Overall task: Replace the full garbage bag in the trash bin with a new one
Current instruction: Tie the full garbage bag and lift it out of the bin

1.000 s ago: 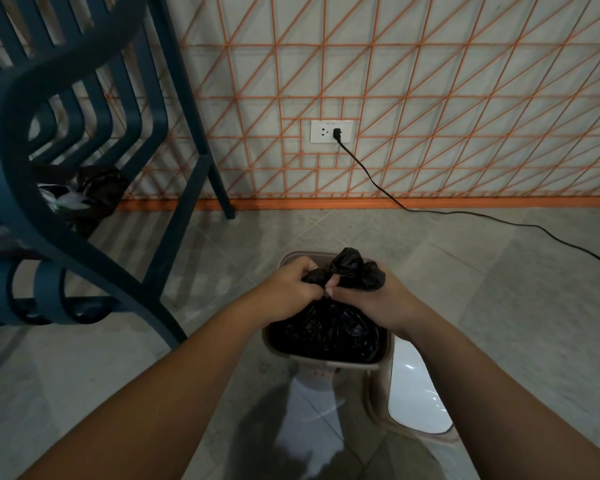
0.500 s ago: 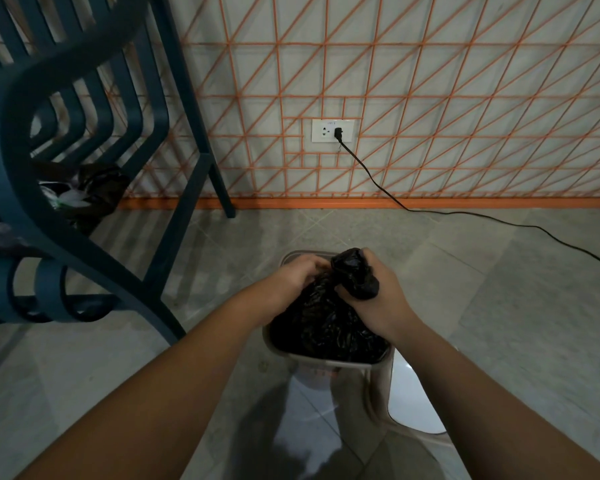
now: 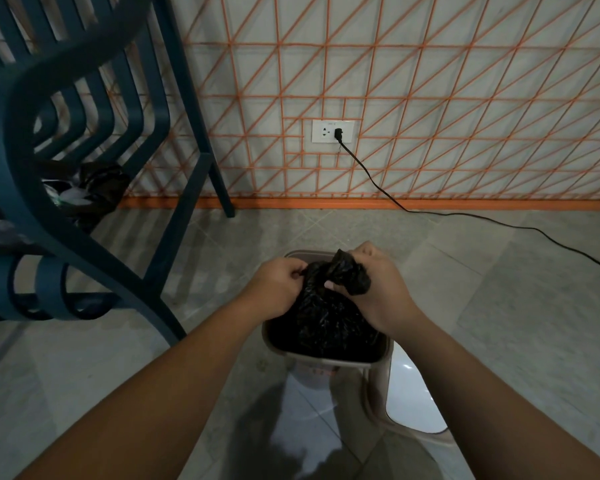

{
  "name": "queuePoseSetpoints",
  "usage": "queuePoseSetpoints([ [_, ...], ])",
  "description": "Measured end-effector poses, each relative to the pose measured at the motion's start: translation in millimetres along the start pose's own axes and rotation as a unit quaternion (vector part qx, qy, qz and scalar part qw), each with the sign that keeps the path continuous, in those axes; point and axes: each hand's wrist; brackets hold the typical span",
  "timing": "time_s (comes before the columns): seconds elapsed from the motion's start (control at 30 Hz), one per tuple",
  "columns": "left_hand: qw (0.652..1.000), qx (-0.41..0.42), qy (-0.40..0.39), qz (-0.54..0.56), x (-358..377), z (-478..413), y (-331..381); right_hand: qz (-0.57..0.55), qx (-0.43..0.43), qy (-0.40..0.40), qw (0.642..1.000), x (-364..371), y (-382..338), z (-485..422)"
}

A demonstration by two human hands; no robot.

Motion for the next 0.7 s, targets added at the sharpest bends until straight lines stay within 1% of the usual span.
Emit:
queuePoseSetpoints([
  [0.13, 0.997, -0.004, 0.035, -0.073, -2.3, 2.1, -5.0, 0.024, -0.013, -0.024, 0.999, -1.9, 4.5, 2.0],
  [0.27, 0.990, 0.005, 0.058, -0.130, -2.3, 4.9, -6.6, 0.116, -0.014, -0.093, 0.989, -14.5, 9.7, 4.9],
  [0.37, 0.986, 0.001, 0.071, -0.149, -5.8, 6.2, -12.1, 0.127, 0.004, -0.136, 0.982, -26.3, 10.5, 8.2],
  [0.43, 0.981, -0.022, 0.076, -0.175, -12.2, 7.0, -19.2, 0.148, 0.030, -0.167, 0.974, -29.8, 13.1, 9.8],
  [0.5, 0.974, -0.047, 0.072, -0.208, -19.8, 7.4, -28.9, 0.177, 0.064, -0.187, 0.964, -30.8, 17.4, 12.9],
  [0.57, 0.969, -0.070, 0.073, -0.227, -26.6, 7.2, -37.0, 0.236, 0.087, -0.183, 0.950, -29.9, 20.7, 16.6],
  [0.63, 0.966, -0.091, 0.076, -0.229, -29.9, 6.9, -43.2, 0.311, 0.106, -0.174, 0.928, -28.0, 23.9, 19.2],
  [0.7, 0.961, -0.102, 0.081, -0.242, -30.2, 8.0, -48.1, 0.354, 0.130, -0.183, 0.908, -26.4, 25.9, 20.0],
])
Point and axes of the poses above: each hand's wrist, its own z-axis away from the middle knuckle, its own x-axis out of the palm, y = z × x, and after that the axes turned 9 degrees about -y, right-handed
